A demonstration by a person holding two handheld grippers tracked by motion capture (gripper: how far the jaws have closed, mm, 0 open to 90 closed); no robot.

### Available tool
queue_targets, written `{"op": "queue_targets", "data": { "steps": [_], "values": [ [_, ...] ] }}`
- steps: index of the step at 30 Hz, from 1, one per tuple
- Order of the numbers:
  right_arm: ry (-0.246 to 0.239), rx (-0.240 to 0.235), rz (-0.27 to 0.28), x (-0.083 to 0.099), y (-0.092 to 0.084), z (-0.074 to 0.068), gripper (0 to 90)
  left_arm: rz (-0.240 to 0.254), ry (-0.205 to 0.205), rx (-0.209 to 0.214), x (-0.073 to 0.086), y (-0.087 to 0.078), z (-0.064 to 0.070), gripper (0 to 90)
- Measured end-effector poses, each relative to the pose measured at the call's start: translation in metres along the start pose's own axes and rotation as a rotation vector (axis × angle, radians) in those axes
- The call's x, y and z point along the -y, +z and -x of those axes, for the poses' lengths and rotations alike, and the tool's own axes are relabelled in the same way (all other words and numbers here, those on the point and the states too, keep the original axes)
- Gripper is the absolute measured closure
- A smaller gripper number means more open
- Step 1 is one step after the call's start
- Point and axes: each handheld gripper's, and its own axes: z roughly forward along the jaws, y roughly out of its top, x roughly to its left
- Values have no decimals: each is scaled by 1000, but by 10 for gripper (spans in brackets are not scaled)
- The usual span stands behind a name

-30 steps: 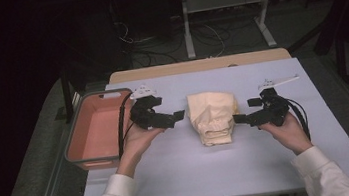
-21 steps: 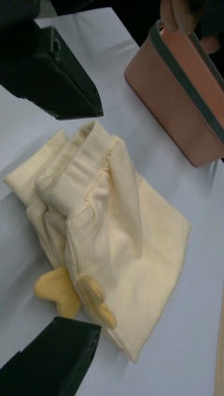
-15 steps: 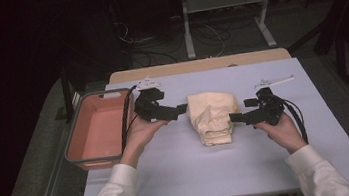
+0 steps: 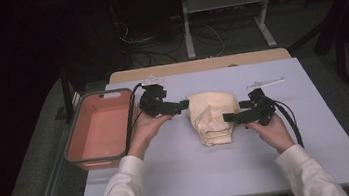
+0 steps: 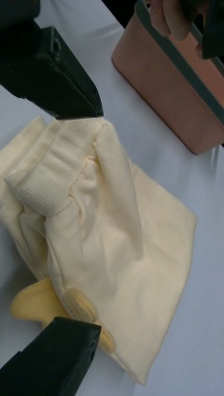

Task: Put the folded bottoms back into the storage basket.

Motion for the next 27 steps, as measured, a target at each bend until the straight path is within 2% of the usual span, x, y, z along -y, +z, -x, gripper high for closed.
{"op": "queue_targets", "data": {
  "steps": [3,4,10,16,17,23,27],
  "values": [
    [8,14,-5,1,4,-1,0,7,-37,7,1,5,-4,0],
    [28,12,-4,2,7,0,0,8,-51,3,1,8,-7,0],
    [62,20,-19,3,12,1,0,-6,-66,-7,4,17,-13,0],
    [101,67,-53,6,17,4,0,-39,-91,-11,10,28,-21,0],
    [107,88,-65,7,17,4,0,-40,-99,-12,10,30,-22,0],
    [128,114,-83,9,18,7,0,-37,-121,-18,13,38,-25,0],
    [158,120,-78,10,19,10,0,-58,-132,-15,17,47,-27,0]
  ]
}}
